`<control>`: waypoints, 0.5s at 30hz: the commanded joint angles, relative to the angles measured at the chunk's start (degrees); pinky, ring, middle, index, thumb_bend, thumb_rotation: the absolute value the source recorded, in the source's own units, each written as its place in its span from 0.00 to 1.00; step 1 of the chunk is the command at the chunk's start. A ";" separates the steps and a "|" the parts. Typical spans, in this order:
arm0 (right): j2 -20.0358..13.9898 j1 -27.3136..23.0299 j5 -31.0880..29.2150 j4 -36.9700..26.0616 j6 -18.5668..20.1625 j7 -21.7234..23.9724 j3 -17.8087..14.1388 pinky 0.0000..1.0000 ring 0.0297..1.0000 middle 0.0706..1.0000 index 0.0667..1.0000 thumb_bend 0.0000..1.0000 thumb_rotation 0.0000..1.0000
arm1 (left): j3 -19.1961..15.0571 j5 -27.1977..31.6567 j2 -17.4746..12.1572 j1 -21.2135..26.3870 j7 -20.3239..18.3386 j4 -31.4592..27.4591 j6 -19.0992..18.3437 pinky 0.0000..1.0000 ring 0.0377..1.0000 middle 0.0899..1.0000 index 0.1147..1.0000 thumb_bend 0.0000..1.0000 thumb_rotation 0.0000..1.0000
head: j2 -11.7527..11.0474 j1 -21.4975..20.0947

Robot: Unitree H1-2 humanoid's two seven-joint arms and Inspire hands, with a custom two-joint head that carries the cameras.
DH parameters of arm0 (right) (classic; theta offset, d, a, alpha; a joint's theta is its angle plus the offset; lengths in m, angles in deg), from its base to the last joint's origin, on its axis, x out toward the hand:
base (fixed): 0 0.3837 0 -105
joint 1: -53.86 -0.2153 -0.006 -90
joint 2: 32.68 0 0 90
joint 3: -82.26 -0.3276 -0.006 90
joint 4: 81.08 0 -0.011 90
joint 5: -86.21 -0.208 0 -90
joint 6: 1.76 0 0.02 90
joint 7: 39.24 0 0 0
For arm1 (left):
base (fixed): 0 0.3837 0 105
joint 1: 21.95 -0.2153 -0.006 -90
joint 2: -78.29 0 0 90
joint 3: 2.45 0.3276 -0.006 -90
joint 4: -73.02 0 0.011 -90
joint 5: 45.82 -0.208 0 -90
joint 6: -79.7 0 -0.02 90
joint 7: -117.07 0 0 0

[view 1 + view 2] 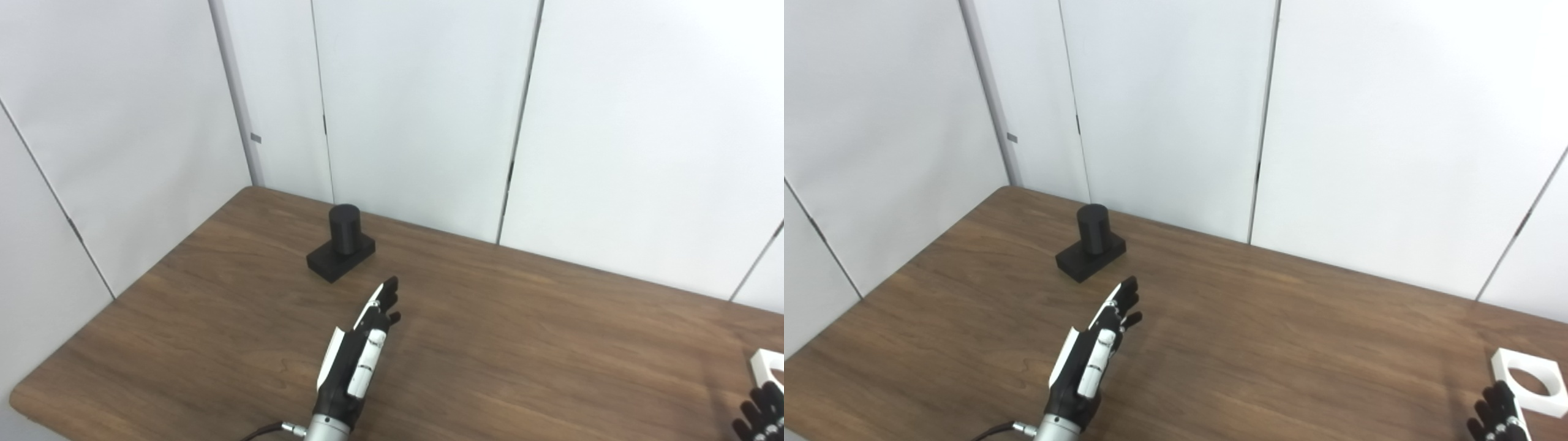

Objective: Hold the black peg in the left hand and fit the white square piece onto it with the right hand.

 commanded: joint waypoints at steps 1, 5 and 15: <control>0.95 2.16 -0.97 0.93 -0.16 -0.15 -0.22 1.00 1.00 1.00 1.00 0.82 1.00 | 1.11 -2.45 1.06 -4.77 0.75 3.41 -2.45 0.92 0.98 0.98 0.97 0.58 0.90 | 0.24 -0.59; 1.47 2.91 -1.11 -0.80 0.75 -0.55 -0.15 1.00 1.00 1.00 1.00 0.80 1.00 | 0.04 -6.00 0.70 -4.95 2.38 -2.31 -5.63 0.93 0.96 0.96 0.96 0.55 0.77 | 0.55 -1.95; 1.55 3.79 -0.36 -2.58 1.44 -0.85 0.47 1.00 1.00 1.00 1.00 0.69 1.00 | -6.16 -24.14 -4.77 0.22 4.61 -16.91 -20.10 0.94 0.96 0.97 0.98 0.56 0.61 | 1.33 -3.38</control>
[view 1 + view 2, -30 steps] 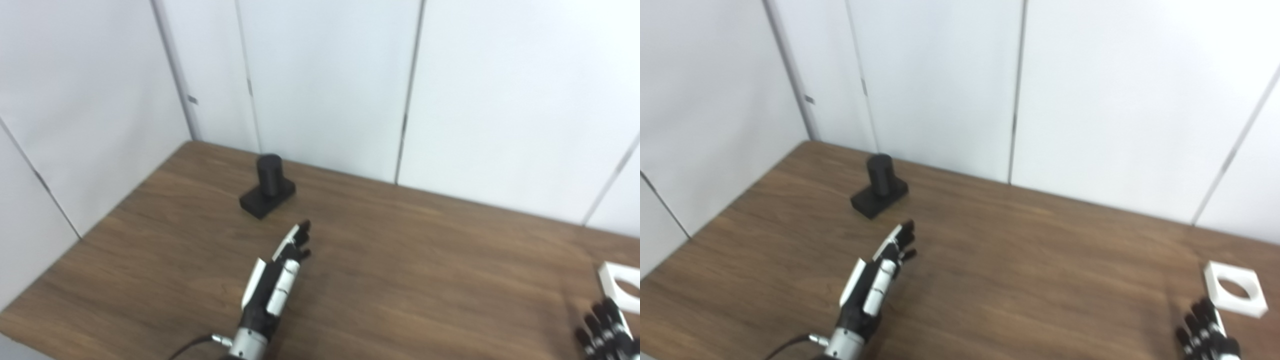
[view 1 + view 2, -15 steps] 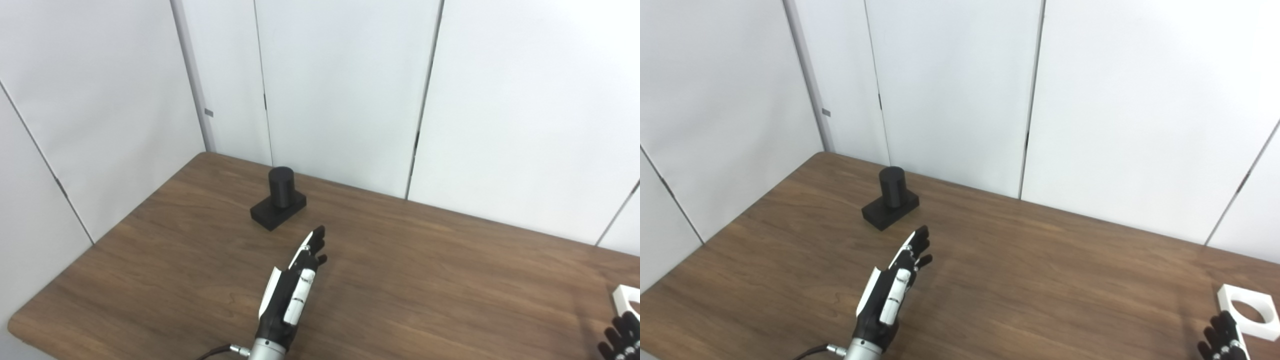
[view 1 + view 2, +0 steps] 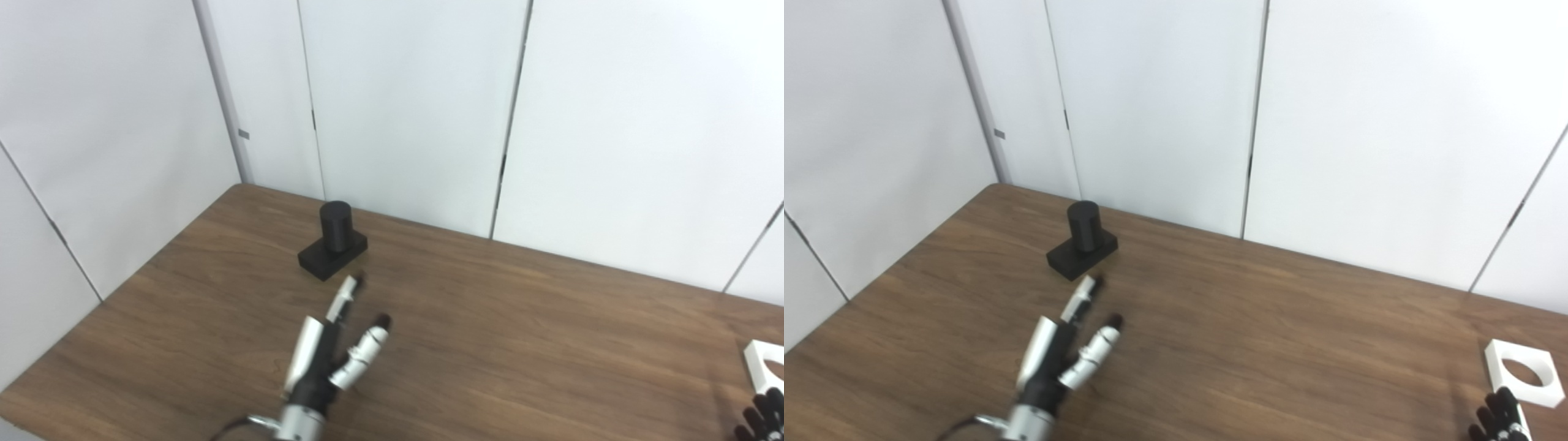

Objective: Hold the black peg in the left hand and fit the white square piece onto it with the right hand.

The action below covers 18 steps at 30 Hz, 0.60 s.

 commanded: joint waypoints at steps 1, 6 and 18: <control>0.93 1.74 0.08 0.01 0.21 -0.26 0.40 1.00 1.00 1.00 1.00 0.69 1.00 | -1.10 -4.63 -2.55 2.02 0.64 -2.35 -3.21 0.93 0.96 0.97 0.98 0.57 0.60 | 0.15 -0.25; 1.29 2.04 -1.00 -0.97 1.34 -0.46 0.22 1.00 1.00 1.00 0.99 0.67 1.00 | -2.59 -12.70 -6.73 5.23 1.08 -1.52 -10.02 0.89 0.94 0.95 0.93 0.66 0.56 | 0.46 -0.79; 2.07 2.40 -0.02 -1.70 1.42 -1.69 0.05 1.00 1.00 1.00 0.92 0.51 0.89 | -0.34 -19.20 -14.93 12.01 -2.87 9.39 -20.87 0.99 0.98 0.98 0.93 0.88 0.60 | 0.92 -1.21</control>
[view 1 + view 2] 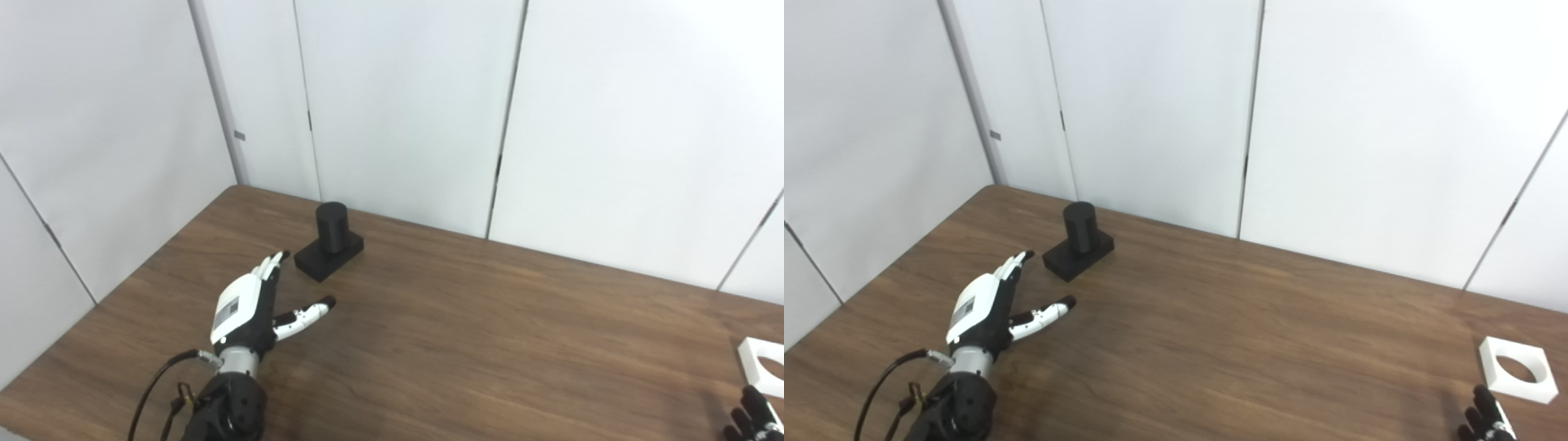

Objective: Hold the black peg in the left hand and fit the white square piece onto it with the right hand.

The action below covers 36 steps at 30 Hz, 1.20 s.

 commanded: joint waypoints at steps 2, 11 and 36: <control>1.02 1.10 0.43 0.05 -0.73 -0.66 0.10 1.00 1.00 0.99 0.91 0.47 0.82 | 0.15 -0.40 -2.15 3.62 1.97 3.02 0.45 0.99 0.97 0.98 0.92 0.89 0.59 | 0.08 -0.01; 1.56 1.55 1.20 -0.35 -1.76 -1.52 0.15 1.00 1.00 0.98 0.88 0.42 0.77 | 0.91 1.25 -2.72 10.61 7.11 17.35 0.91 0.98 0.98 1.00 0.91 0.88 0.57 | 0.34 -0.61; 2.48 2.61 2.12 -1.98 -2.28 -2.29 0.25 1.00 1.00 0.97 0.88 0.37 0.82 | 4.44 4.54 -4.05 21.04 14.02 30.57 1.30 0.99 0.97 0.97 0.88 0.94 0.52 | 0.87 -1.35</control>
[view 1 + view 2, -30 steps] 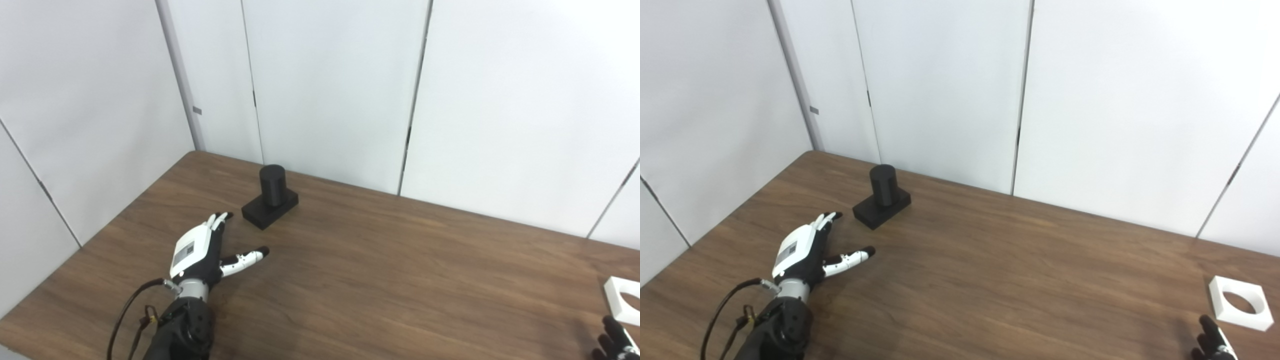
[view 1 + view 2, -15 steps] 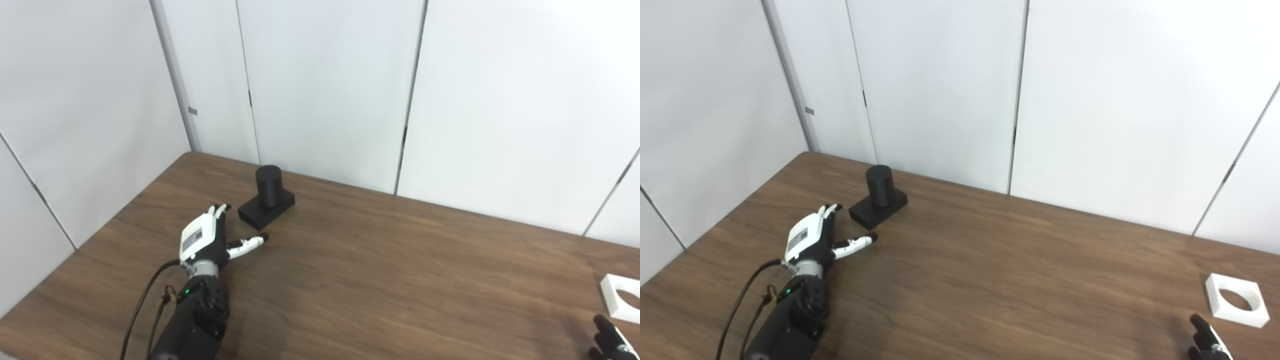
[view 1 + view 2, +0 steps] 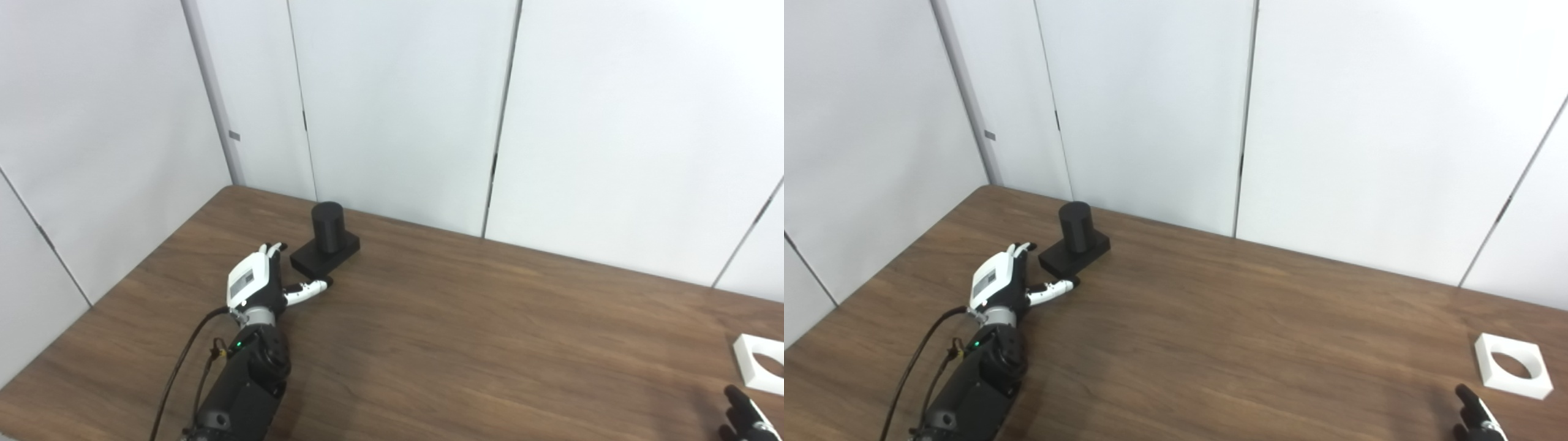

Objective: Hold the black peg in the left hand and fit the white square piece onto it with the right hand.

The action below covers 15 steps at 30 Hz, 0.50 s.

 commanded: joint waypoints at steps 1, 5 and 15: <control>1.51 1.29 -0.44 -0.70 -1.26 -0.52 0.09 1.00 1.00 0.97 0.88 0.37 0.81 | 0.58 -0.19 -1.92 3.67 1.41 0.25 0.83 0.99 0.98 0.97 0.88 0.94 0.52 | 0.12 -0.04; 1.69 1.41 -0.09 -1.17 -0.79 -1.05 0.07 1.00 1.00 0.97 0.88 0.37 0.81 | 1.88 -0.77 -2.61 5.28 2.09 2.27 0.55 0.99 0.99 0.97 0.86 0.92 0.52 | 0.22 -0.07; 1.83 1.70 -0.24 -2.23 -0.03 -2.03 0.70 1.00 1.00 0.97 0.90 0.33 0.86 | 5.12 -1.28 -3.40 7.88 3.56 6.52 0.14 1.00 1.00 0.97 0.82 0.92 0.56 | 0.38 -0.46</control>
